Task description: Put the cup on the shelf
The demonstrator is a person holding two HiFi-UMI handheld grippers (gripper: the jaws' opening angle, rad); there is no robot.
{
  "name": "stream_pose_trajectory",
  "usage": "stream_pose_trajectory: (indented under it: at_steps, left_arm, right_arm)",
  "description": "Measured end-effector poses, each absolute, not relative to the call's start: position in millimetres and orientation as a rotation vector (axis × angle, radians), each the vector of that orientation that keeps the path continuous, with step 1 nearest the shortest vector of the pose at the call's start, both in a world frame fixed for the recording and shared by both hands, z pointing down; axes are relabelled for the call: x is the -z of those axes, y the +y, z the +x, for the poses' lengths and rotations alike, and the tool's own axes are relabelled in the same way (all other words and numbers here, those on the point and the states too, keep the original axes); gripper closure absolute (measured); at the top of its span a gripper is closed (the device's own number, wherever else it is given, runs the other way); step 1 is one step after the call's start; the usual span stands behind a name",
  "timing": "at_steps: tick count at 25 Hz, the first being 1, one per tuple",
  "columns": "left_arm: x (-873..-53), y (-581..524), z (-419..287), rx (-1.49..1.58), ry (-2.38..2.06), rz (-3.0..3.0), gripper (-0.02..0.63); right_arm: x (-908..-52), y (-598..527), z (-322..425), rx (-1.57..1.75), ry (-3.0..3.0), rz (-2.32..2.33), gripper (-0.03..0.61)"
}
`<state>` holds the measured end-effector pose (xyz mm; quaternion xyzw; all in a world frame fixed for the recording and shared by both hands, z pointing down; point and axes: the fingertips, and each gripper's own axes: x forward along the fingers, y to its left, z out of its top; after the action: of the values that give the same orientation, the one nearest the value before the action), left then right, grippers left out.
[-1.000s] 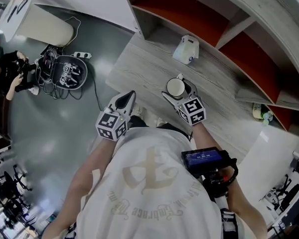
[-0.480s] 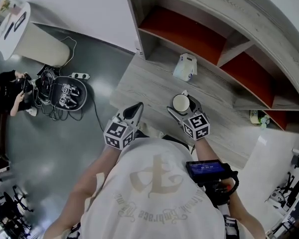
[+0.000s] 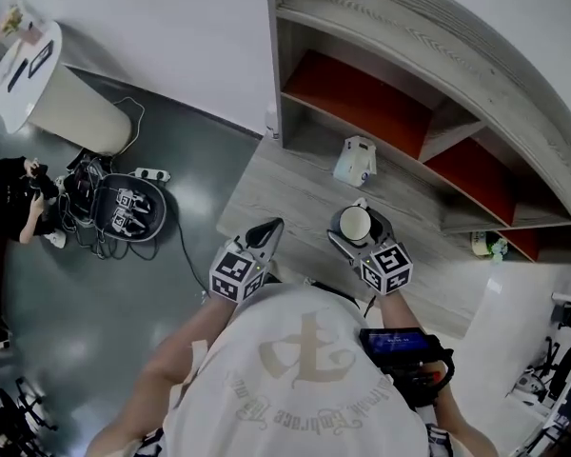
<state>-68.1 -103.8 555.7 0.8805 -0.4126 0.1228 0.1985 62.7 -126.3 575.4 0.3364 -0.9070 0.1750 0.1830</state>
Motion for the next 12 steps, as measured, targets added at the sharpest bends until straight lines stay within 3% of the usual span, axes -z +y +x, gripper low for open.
stream_pose_trajectory:
  at_steps: [12]
  left_arm:
    - [-540, -122, -81, -0.257, -1.118, 2.474, 0.612]
  right_arm:
    - [-525, -142, 44, -0.426, -2.623, 0.956, 0.169]
